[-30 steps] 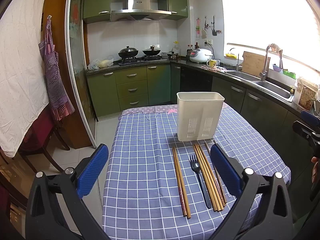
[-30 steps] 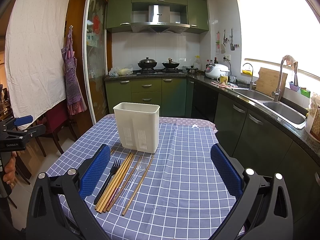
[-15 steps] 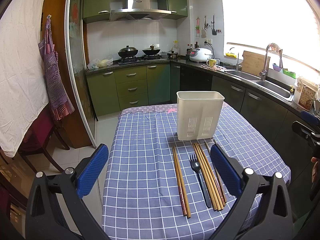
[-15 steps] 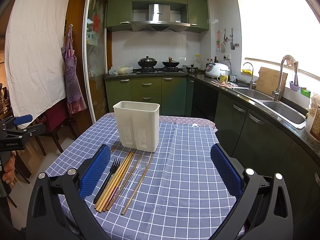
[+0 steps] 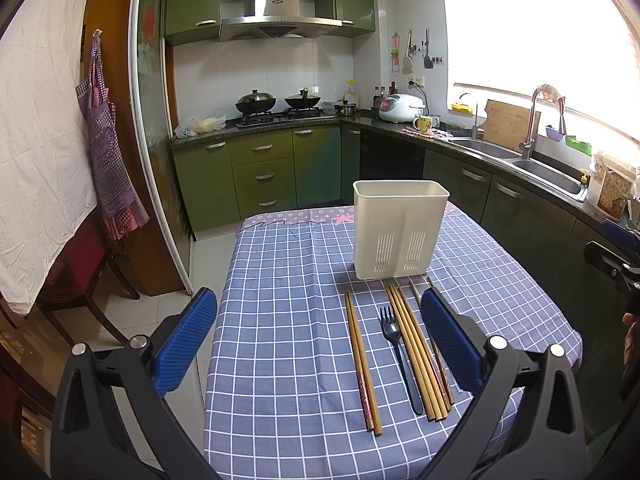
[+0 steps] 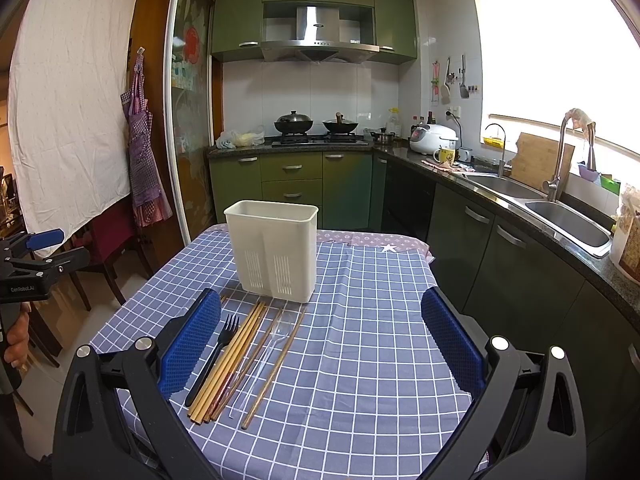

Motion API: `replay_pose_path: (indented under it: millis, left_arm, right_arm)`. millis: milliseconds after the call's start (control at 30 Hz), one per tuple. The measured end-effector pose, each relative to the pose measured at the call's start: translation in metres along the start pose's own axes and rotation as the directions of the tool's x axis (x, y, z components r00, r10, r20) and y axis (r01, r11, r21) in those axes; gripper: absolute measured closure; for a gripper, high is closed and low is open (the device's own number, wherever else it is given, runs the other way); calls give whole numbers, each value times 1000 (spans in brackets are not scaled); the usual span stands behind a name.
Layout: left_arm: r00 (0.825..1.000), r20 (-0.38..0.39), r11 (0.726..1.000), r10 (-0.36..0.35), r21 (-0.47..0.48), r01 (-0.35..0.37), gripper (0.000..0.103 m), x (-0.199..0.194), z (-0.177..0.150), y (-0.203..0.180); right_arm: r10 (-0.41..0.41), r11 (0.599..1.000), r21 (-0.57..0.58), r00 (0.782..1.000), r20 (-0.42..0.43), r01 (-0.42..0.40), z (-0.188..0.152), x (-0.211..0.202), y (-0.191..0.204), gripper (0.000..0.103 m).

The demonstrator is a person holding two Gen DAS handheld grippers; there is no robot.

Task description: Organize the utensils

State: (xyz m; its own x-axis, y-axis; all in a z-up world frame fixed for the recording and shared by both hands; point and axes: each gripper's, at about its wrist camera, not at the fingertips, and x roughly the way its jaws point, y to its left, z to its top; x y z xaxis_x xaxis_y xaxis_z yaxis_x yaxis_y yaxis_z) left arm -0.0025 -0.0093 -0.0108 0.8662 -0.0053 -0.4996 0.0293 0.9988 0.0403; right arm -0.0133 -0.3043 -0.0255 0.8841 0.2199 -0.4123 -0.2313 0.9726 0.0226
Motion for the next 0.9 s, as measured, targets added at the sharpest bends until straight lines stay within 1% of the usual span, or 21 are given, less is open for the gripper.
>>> replay_pose_path:
  millis: [133,200,267,333,433,467,533,633,667,700,733,767,800,833,867,900]
  left_arm:
    - [1000,-11,1000,2,5,-2,6,4,0,0]
    - [1000,-30,1000,3,6,-3,6,10,0,1]
    - [999,-54,1000,4,3,-4,6,17,2,0]
    - [996,-94,1000,-2,-1,2,6,27,3,0]
    - [987,-160,1000,-7,5,8,6,44,4,-4]
    - [983,-182,1000,-10,9,12,6,51,5,-6]
    - [975,-220,1000,-12,13,15,6,62,7,-10]
    - [953,-301,999,-35,10,40,6,85,8,-16]
    - [944,-329,999,-40,8,45,6,93,8,-18]
    - [930,-365,999,-50,1,54,6,103,7,-19]
    - [918,-393,998,-60,-7,63,6,112,6,-21]
    - [898,-433,997,-73,-15,73,7,123,5,-24]
    - [883,-462,996,-86,-24,85,12,132,3,-27]
    - [869,-486,995,-97,-29,95,17,138,2,-30]
    - [849,-517,994,-109,-34,107,25,147,1,-34]
    - [834,-540,993,-117,-36,117,30,154,-1,-39]
  right_arm:
    - [-26,999,-22,999,-20,26,4,6,-2,4]
    - [-47,999,-28,998,-39,46,7,14,-9,4]
    - [-52,999,-19,995,-86,51,10,27,-15,4]
    - [-36,999,2,989,-145,37,11,42,-23,4]
    - [0,1000,25,967,-256,7,11,71,-33,4]
    - [15,1000,30,955,-297,-7,9,82,-36,4]
    - [33,999,39,938,-346,-21,8,97,-39,4]
    - [72,997,58,904,-421,-53,5,121,-42,4]
    - [85,996,63,891,-445,-63,4,127,-41,5]
    - [93,995,64,883,-460,-72,4,133,-40,9]
    - [97,995,61,872,-481,-77,3,138,-38,14]
    - [95,995,55,861,-500,-78,2,145,-37,17]
    - [90,996,49,855,-511,-75,1,149,-36,26]
    - [87,996,48,850,-519,-73,2,151,-36,38]
    - [87,996,49,842,-533,-72,1,157,-37,43]
    - [90,996,52,835,-543,-73,1,159,-37,49]
